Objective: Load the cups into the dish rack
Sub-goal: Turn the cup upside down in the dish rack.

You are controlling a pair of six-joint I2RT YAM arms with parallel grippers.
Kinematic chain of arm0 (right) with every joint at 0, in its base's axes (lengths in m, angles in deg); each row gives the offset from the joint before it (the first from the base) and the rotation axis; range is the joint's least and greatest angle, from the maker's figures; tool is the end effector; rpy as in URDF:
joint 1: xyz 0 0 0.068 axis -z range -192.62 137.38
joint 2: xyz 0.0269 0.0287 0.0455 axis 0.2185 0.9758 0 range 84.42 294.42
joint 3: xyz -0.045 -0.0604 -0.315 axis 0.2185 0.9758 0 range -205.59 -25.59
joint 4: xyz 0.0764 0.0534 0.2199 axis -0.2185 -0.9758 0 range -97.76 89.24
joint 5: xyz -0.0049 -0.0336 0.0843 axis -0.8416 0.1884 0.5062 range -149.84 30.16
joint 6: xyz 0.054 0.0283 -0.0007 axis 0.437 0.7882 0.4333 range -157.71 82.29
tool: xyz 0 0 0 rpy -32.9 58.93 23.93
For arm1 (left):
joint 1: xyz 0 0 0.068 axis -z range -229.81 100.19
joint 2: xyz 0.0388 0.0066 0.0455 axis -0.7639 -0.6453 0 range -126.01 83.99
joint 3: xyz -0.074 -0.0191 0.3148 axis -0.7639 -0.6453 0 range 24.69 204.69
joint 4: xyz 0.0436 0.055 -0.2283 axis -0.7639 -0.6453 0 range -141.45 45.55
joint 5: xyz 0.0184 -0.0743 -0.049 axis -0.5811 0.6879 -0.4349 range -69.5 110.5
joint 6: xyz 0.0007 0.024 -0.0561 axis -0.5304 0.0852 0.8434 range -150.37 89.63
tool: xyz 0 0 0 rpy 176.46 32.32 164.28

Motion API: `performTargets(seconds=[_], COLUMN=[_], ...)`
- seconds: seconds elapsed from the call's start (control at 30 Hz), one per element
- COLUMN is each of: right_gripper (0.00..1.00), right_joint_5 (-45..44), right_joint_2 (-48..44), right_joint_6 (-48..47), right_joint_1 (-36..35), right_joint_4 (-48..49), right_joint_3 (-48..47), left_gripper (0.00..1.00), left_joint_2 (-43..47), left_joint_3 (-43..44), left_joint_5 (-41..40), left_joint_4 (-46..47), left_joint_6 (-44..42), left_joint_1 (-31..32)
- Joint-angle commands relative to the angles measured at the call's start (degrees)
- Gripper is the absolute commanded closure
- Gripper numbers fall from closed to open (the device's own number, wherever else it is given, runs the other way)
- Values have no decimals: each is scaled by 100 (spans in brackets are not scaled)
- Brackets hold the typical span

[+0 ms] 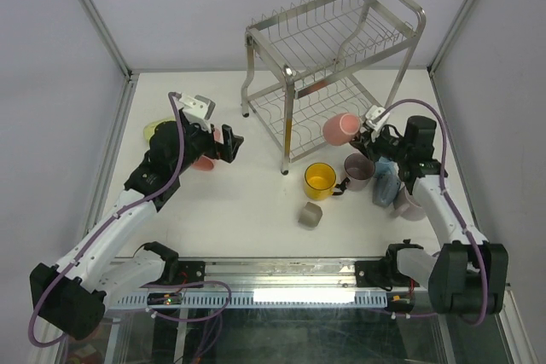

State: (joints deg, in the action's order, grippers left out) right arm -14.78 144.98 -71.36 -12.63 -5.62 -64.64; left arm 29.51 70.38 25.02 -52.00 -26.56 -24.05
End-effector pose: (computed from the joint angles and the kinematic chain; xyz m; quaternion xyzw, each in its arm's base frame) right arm 0.1869 0.0323 0.3168 -0.4206 0.6928 0.1708 0.5604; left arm 0.1588 -0.0806 0.3631 0.1754 0.7806 -0.1834 0.5711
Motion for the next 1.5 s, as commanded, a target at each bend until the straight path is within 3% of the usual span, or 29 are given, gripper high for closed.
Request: performTargets(seconds=[0.0, 0.17, 0.37, 0.67, 0.93, 1.07, 1.27, 1.47], right_gripper=[100, 100, 100, 100, 100, 100, 100, 100], right_joint_5=[-252, -548, -946, -1746, -2275, -2642, -2562, -2756], right_joint_2=[388, 980, 1916, 2261, 2191, 2426, 1959, 2456], right_joint_6=[-402, -763, -911, -2011, -1740, -1235, -1092, -1054], right_joint_1=[-138, -390, -395, -552, -601, -591, -631, -702], right_joint_4=[1411, 1751, 1082, -218, 213, -105, 1600, 2489], right_joint_3=[-498, -656, -1935, -2667, -2492, -2779, -1554, -1574], left_gripper=[1, 1, 1, 1, 1, 1, 1, 1], left_joint_2=[141, 134, 149, 122, 122, 113, 164, 132], left_joint_3=[-58, -97, -165, -209, -244, -274, -320, -355], left_joint_5=[-137, -203, -274, -179, -198, -256, -412, -492], left_joint_4=[163, 175, 242, 322, 372, 393, 422, 482], left_joint_6=[-174, -229, -267, -267, -328, -372, -386, -389], left_joint_1=[-111, -121, -158, -173, -176, -176, -173, -172])
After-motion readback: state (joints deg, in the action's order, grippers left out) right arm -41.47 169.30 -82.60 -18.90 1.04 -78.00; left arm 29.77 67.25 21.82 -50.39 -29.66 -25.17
